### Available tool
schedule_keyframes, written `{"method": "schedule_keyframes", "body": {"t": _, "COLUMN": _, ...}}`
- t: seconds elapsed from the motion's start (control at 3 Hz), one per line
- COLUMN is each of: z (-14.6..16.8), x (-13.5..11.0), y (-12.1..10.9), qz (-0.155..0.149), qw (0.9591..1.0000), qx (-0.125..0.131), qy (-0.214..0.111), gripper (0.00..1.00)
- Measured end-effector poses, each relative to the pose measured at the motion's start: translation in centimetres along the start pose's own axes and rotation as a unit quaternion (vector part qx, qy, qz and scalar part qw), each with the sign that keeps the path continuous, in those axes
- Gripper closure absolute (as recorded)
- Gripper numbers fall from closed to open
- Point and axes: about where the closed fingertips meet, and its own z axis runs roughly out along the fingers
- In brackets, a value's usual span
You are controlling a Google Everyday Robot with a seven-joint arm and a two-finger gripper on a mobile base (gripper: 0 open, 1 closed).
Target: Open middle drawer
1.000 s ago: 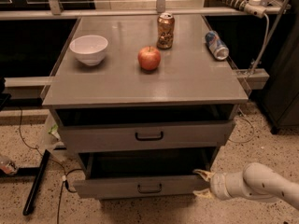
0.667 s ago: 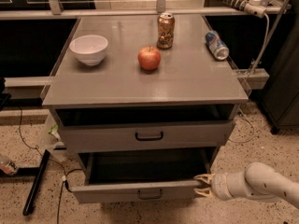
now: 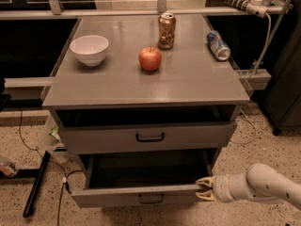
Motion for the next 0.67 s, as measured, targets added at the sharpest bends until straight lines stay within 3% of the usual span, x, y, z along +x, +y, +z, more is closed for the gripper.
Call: {"method": "schedule_keyframes", "body": {"t": 0.67, "z": 0.01, "x": 0.00, "y": 0.00, "qz": 0.000, "qw": 1.0000, "qx": 0.000, "qy": 0.000, "gripper": 0.58}}
